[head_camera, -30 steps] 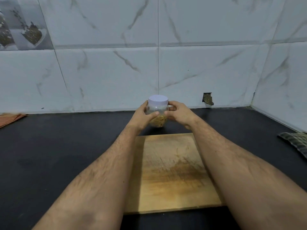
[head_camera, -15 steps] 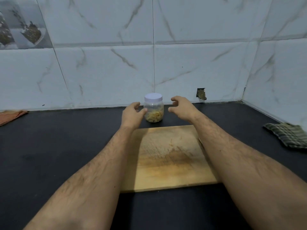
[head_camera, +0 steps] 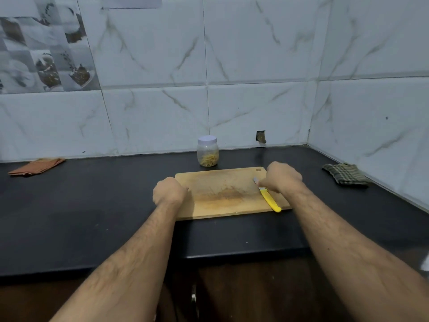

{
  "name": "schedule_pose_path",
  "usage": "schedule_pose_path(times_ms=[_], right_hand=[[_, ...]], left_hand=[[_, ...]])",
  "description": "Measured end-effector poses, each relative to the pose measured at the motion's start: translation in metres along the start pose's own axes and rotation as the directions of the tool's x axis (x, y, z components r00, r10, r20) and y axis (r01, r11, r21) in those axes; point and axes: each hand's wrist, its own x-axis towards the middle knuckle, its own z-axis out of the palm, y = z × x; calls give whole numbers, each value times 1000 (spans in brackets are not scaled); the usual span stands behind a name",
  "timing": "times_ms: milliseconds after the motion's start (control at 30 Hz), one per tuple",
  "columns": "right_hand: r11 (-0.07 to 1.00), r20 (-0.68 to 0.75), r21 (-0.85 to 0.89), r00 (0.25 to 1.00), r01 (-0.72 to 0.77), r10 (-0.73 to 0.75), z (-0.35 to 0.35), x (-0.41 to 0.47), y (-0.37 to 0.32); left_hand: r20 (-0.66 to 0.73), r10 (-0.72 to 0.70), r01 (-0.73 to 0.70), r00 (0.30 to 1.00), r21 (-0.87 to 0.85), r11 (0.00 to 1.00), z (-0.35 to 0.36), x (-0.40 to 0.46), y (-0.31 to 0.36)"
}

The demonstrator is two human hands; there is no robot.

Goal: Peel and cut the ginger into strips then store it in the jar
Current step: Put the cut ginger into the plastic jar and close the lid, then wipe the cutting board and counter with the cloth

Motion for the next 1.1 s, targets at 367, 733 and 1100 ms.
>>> schedule_pose_path(times_ms=[367,733,1100], right_hand=[[996,-40,84,999,-25,29,21,-28,5],[943,-44,289,981,-167,187,28,-1,40],[824,117,465,945,-323,305,31,24,52]], left_hand=[[44,-66,65,997,41,997,4,-14,-10],[-4,-59,59,998,35,998,13,4,-3],[11,-147,148,989,-13,989,18,19,-2]])
